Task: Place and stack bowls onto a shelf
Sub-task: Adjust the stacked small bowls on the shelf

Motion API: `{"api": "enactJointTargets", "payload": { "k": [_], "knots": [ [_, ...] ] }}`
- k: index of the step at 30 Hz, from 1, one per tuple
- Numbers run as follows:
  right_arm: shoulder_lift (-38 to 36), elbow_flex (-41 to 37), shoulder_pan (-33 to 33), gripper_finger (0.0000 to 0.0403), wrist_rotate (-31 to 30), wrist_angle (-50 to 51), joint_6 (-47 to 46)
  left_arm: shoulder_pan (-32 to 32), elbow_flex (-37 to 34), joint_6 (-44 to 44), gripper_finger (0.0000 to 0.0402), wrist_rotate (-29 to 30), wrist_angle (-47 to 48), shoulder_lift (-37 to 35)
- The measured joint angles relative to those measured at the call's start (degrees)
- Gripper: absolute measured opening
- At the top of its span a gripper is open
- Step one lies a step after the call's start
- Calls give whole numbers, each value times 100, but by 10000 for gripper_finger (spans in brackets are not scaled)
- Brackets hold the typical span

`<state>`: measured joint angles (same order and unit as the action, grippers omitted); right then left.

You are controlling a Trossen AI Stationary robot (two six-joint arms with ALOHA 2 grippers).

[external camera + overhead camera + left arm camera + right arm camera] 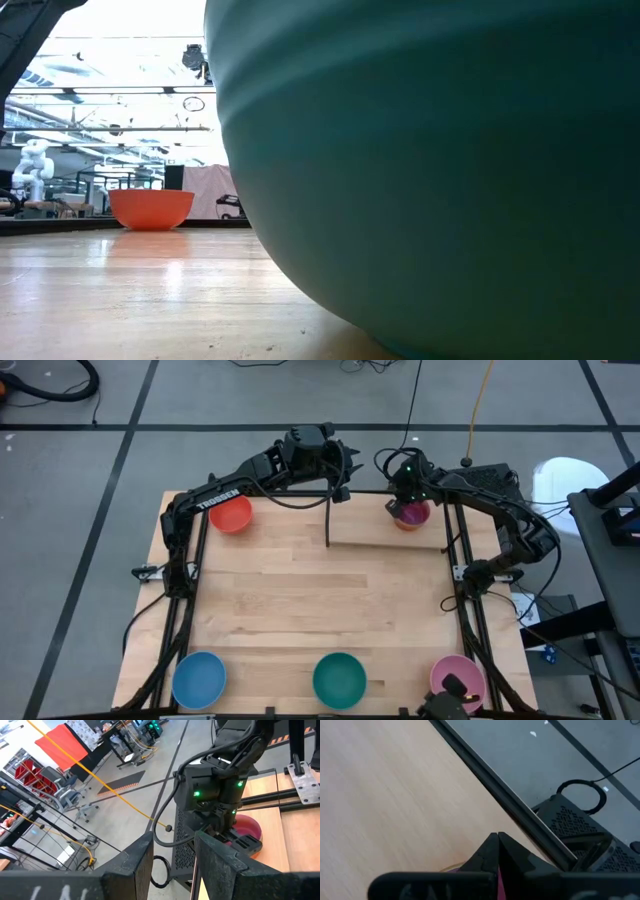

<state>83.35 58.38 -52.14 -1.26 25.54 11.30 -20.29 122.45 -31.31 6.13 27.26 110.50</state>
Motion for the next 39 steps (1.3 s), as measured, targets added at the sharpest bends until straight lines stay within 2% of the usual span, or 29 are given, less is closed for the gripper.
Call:
{"api": "enactJointTargets", "payload": {
  "k": [9, 12, 14, 20, 22, 27, 30, 33, 36, 39],
  "knots": [
    [-16, 1, -2, 0, -32, 489, -9, 1, -1, -2, 149, 1, -2, 0],
    [-4, -16, 0, 0, -292, 643, -150, 2, -2, -2, 149, 0, -2, 0],
    [-29, -16, 0, 0, -473, 640, -179, 2, 0, -2, 149, 0, -2, 0],
    [-322, -16, 19, 0, -468, 506, -32, 0, -2, 0, 149, 0, -2, 0],
    [-523, -16, 34, 0, -412, 464, -25, 2, -2, -2, 149, 0, -2, 0],
    [-1333, -14, 133, 0, 157, 537, -127, 2, -2, -2, 149, 0, 1, 0],
    [-1895, -10, 237, 0, 290, 1144, -285, 1, -2, -2, 149, 0, 1, 0],
    [-2321, -10, 313, 0, 881, 2104, -309, 2, -2, -2, 149, 0, 2, 0],
    [-2527, -10, 499, 0, 1317, 3195, -309, 0, -2, -2, 149, 0, 1, 0],
    [-2615, -144, 712, 0, 1357, 3922, -168, 1, -2, -14, 149, 0, -2, 0]
  ]
}}
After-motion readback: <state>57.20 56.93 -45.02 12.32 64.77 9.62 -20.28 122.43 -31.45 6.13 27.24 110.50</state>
